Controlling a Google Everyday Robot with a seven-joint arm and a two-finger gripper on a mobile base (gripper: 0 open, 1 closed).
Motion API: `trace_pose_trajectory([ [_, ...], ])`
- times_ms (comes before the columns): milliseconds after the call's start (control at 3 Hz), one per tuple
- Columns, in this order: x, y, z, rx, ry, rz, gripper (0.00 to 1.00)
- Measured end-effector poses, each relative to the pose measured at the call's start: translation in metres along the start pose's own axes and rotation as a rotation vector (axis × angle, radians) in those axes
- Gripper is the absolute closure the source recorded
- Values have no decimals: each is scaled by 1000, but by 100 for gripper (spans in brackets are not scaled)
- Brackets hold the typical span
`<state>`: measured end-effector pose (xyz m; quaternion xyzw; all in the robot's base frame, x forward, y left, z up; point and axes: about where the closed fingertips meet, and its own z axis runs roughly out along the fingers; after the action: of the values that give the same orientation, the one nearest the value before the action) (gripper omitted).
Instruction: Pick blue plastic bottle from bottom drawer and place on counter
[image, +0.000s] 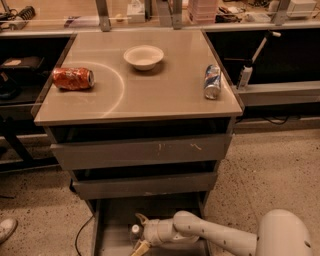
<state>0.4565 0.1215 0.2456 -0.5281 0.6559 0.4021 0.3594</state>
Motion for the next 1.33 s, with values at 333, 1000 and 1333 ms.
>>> trace_pose_trajectory([
  [333,0,0,0,0,0,0,10],
  [1000,0,0,0,0,0,0,52],
  [1333,0,0,0,0,0,0,76],
])
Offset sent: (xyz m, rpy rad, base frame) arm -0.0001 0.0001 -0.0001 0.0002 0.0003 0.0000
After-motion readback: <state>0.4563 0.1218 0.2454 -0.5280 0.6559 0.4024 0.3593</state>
